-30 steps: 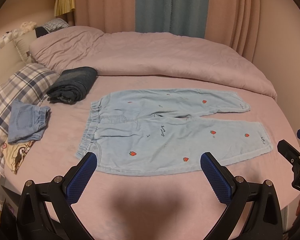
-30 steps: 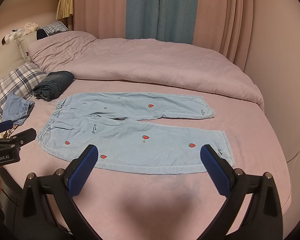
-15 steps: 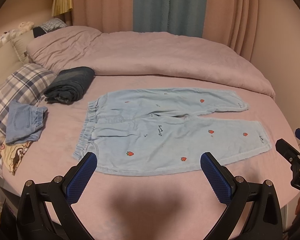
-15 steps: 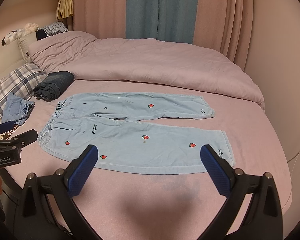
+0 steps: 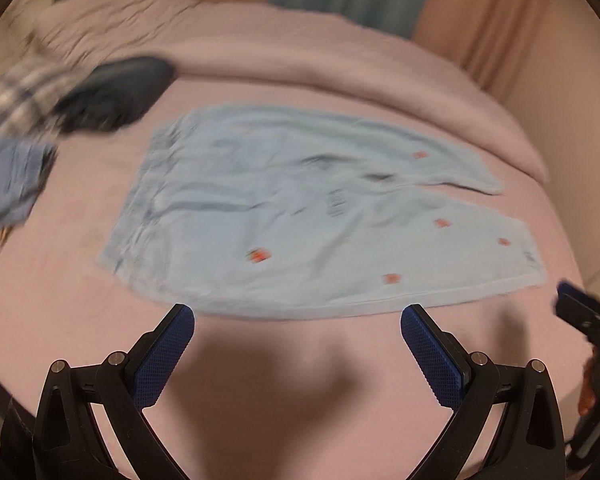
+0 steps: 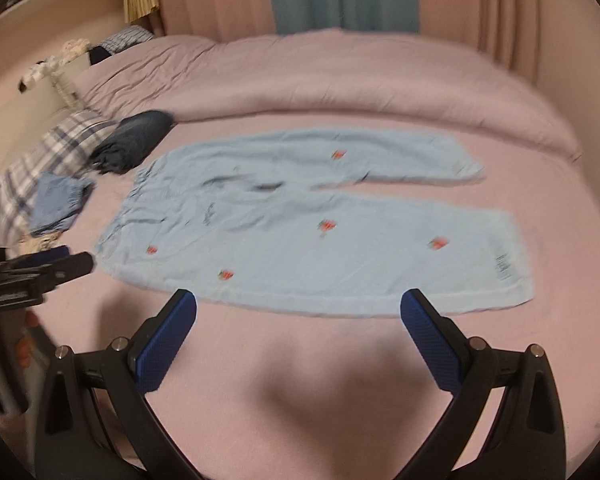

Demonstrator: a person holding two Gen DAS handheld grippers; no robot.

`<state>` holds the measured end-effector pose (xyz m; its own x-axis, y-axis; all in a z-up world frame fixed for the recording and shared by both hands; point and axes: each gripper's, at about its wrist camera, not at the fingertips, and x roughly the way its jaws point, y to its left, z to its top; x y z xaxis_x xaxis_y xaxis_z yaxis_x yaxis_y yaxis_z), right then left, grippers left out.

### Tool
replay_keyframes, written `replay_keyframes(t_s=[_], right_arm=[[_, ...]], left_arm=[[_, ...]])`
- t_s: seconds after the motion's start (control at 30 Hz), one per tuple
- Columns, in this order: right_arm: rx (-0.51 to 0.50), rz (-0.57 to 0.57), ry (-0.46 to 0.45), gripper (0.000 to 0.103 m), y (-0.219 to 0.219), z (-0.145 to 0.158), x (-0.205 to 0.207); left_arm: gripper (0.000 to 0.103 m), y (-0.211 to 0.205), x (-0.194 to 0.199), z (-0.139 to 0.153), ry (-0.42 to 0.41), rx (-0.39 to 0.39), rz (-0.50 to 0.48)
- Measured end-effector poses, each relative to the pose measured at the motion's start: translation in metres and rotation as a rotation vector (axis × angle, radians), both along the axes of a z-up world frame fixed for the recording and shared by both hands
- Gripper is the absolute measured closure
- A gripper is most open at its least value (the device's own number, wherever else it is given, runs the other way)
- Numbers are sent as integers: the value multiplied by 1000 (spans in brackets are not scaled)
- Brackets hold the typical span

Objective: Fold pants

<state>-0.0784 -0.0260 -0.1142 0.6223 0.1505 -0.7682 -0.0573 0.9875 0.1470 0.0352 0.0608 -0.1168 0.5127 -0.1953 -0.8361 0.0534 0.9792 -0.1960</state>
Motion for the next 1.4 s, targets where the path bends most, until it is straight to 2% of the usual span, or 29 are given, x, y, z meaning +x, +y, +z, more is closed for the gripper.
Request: replay_keyframes(t_s=[0.07, 0.1, 0.17, 0.2, 0.27, 0.33, 0.4, 0.43, 0.47, 0.5, 0.53, 0.57, 0.6, 0.63, 0.67, 0.73, 0.83, 0.9, 0.93, 0.97, 1.0, 1.07, 1.13, 1.17, 1.23, 1.27, 1.3, 1.37, 1.4], right_arm=[[121, -18, 67, 0, -17, -23, 9], [170, -55, 101, 0, -26, -34, 13], [354, -166, 171, 2, -58, -64, 18], [454, -209, 185, 3, -72, -78, 18], [563, -295, 209, 7, -93, -102, 20], [563, -361, 242, 12, -98, -117, 22], [559, -381, 231, 14, -95, -126, 27], [550, -379, 218, 16, -92, -124, 30], [520, -379, 196, 22, -87, -120, 35], [504, -384, 189, 26, -84, -117, 39], [479, -404, 192, 36, -79, -118, 46], [468, -425, 192, 54, -82, -122, 52], [446, -466, 186, 67, -81, -122, 55], [442, -483, 183, 90, -89, -123, 60], [461, -491, 177, 92, -94, -125, 62], [477, -478, 159, 95, -97, -119, 61], [345, -425, 89, 95, -85, -83, 55], [299, -421, 55, 96, -84, -65, 50], [302, -420, 65, 95, -86, -65, 51], [313, -423, 107, 95, -87, -72, 53], [316, -436, 157, 95, -91, -85, 54], [306, -454, 241, 97, -104, -114, 49], [311, -447, 214, 98, -106, -122, 41], [335, -445, 213, 96, -110, -122, 41], [373, -441, 233, 88, -115, -122, 43], [374, -438, 241, 77, -116, -120, 42], [359, -433, 248, 70, -119, -116, 38], [295, -418, 266, 42, -118, -101, 26], [252, -415, 259, 42, -119, -91, 18]], left_arm=[[0, 24, 4, -20, 56, -83, 66], [0, 37, 5, -30, 79, -155, 95], [0, 57, 7, -47, 107, -263, 145], [1, 65, 10, -56, 128, -291, 180], [3, 71, 15, -67, 151, -299, 211], [6, 75, 21, -75, 141, -294, 234], [19, 75, 32, -78, 123, -277, 264], [21, 76, 36, -79, 112, -287, 276], [28, 77, 42, -80, 103, -305, 286], [44, 79, 46, -81, 103, -315, 306], [54, 83, 50, -83, 101, -322, 341], [76, 88, 52, -85, 100, -340, 365], [86, 93, 53, -87, 104, -372, 387], [87, 96, 53, -85, 104, -396, 384], [87, 95, 52, -81, 88, -378, 368], [87, 83, 47, -62, 25, -282, 312], [87, 73, 40, -41, -41, -190, 269], [87, 71, 41, -55, 6, -151, 275], [87, 71, 41, -72, 58, -137, 282], [86, 72, 38, -83, 89, -138, 288], [85, 74, 31, -89, 61, -151, 285], [78, 76, 26, -83, 28, -115, 256], [68, 78, 27, -80, 52, -64, 226], [61, 79, 27, -79, 66, -46, 222], [55, 85, 19, -71, 61, -41, 208], [49, 86, 14, -67, 64, -42, 201], [39, 89, 6, -61, 76, -34, 188], [24, 86, -2, -47, 50, 5, 150], [23, 80, -4, -38, 8, 50, 120]])
